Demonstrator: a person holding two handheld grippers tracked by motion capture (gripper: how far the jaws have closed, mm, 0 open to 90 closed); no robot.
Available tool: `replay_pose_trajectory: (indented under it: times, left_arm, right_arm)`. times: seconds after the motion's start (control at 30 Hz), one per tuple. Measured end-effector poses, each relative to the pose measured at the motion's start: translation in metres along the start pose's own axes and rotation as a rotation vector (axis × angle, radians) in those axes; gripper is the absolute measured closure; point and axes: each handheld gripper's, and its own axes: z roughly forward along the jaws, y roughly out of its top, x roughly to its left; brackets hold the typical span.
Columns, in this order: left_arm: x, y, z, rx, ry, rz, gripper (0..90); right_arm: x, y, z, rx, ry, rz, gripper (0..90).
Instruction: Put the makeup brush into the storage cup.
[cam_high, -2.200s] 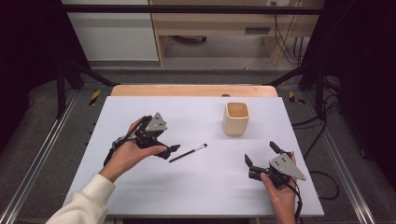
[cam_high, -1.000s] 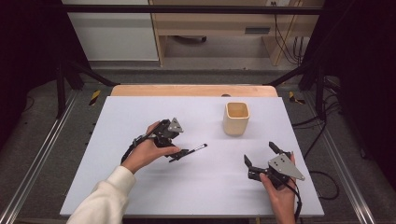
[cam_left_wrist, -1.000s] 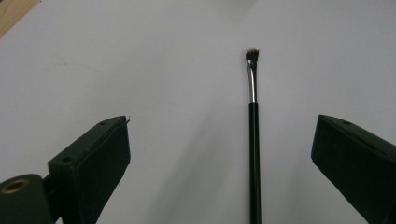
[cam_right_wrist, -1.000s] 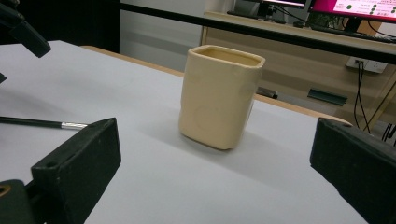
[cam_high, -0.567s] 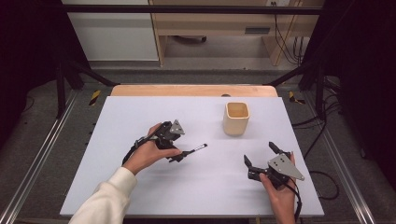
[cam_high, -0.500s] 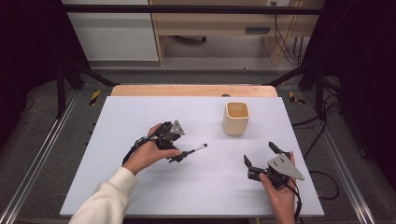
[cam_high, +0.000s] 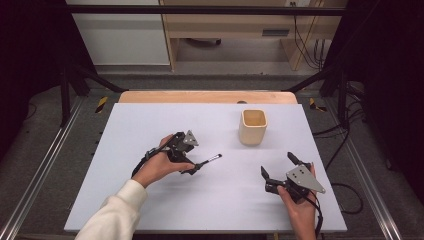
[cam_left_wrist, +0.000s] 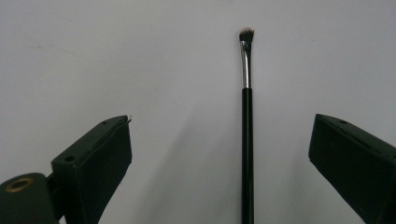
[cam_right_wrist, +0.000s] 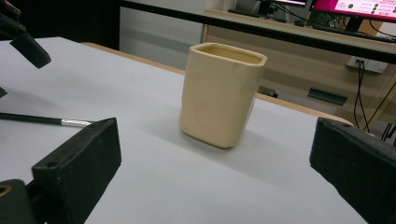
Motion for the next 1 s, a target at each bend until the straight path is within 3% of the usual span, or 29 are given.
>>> replay_pose_trajectory:
  times: [0.2,0.47,0.73,1.0]
  left_arm:
    - [-0.001,0.000,0.001,0.014,-0.013,-0.001,20.5]
    - [-0.001,-0.001,0.001,0.023,-0.026,-0.005,32.4]
    - [-0.002,-0.001,0.005,0.054,-0.048,0.021,46.3]
    - [-0.005,0.002,0.011,0.104,-0.068,0.030,53.9]
  right_arm:
    - [0.000,0.000,0.001,0.002,-0.001,-0.006,2.4]
    - [0.000,0.000,0.001,0.004,-0.003,-0.005,2.6]
    - [0.001,0.000,0.001,0.005,-0.008,-0.009,3.0]
    - [0.002,-0.001,0.002,0.012,-0.006,-0.013,3.0]
